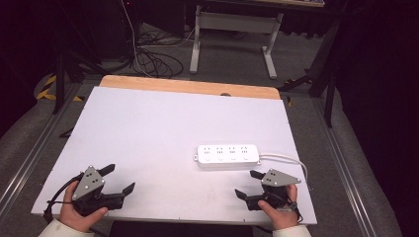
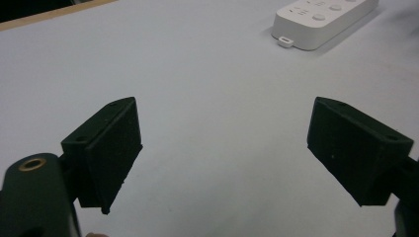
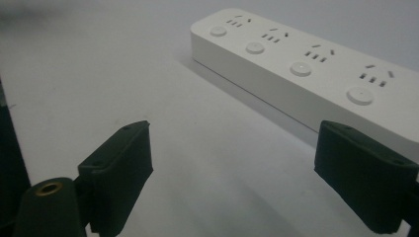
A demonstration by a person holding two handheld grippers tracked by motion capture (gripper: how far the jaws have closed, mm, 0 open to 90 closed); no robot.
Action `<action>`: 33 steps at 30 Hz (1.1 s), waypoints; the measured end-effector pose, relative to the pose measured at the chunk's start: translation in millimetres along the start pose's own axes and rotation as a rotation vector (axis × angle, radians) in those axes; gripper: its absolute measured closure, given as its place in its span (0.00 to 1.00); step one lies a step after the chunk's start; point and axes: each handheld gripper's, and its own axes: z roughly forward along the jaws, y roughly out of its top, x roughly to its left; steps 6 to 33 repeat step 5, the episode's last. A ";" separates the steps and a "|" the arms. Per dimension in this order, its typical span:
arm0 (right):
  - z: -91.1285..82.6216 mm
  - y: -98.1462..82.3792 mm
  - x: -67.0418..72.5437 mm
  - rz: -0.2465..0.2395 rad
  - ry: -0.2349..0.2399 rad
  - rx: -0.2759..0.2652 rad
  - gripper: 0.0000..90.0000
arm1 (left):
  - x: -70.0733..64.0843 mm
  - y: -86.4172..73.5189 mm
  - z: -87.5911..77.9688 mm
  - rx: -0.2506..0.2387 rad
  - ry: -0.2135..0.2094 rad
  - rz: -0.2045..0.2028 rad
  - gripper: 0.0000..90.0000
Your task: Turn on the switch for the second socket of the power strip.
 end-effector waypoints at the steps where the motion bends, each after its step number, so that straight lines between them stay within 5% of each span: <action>1: -0.5 -0.1 -0.4 -0.005 -0.005 0.001 0.18 | 0.5 -0.1 0.1 -0.006 0.001 -0.003 0.15; 33: -0.6 -0.8 -0.8 -0.019 0.003 0.000 0.18 | 1.5 0.0 -0.5 -0.025 0.001 0.008 0.15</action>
